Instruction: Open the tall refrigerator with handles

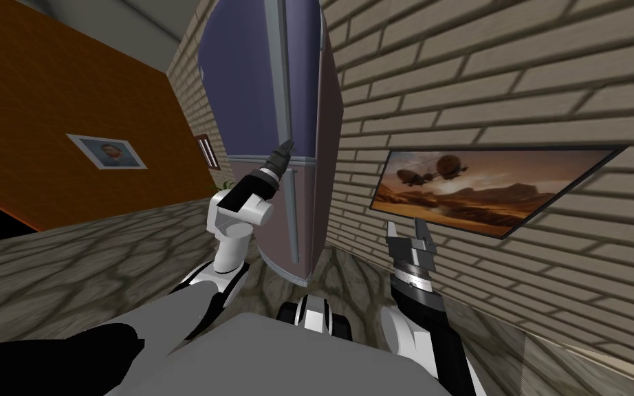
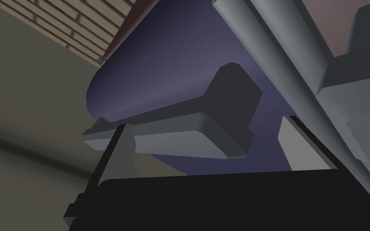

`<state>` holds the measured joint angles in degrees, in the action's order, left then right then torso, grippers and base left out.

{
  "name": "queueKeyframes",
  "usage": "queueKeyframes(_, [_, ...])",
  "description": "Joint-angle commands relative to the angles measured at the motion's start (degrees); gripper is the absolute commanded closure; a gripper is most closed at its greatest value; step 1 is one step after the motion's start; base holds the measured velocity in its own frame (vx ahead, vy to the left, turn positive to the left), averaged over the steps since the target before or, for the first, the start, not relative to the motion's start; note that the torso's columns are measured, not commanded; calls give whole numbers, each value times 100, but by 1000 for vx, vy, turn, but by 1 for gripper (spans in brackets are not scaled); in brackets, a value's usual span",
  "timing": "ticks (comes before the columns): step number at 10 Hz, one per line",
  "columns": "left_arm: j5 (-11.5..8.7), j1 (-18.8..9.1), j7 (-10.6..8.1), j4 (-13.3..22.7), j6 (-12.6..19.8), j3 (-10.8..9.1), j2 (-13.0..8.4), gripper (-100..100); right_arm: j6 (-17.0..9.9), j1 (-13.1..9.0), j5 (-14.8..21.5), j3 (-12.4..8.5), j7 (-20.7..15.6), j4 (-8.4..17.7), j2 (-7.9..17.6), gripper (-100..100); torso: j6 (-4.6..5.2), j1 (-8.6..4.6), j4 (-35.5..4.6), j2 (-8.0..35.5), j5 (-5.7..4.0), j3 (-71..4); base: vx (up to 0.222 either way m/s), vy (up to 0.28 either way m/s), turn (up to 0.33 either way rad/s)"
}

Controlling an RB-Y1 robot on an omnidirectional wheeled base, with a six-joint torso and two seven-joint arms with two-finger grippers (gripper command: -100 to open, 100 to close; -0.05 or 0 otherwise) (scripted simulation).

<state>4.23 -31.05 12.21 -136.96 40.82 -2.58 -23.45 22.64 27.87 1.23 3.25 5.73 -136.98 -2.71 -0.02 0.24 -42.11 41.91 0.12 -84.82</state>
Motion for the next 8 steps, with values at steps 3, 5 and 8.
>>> queueKeyframes(3, [-397, -447, 140, 80, 658, 43, -373, -100, 0, 0, 0, 0, 0, 0, 0, 0, 5, -23, -7, 16, -11, 9, -9, 13, -35])
queueKeyframes(5, [-604, -689, 210, 118, 971, 63, -570, -100, 0, 0, 0, 0, 0, 0, 0, 0, 7, -29, -9, 22, -13, 14, -13, 10, -48])
queueKeyframes(8, [-937, -1078, 322, 178, 1478, 95, -886, -100, 0, 0, 0, 0, 0, 0, 0, 0, 2, -24, -18, 39, -11, 26, -12, 11, -48])
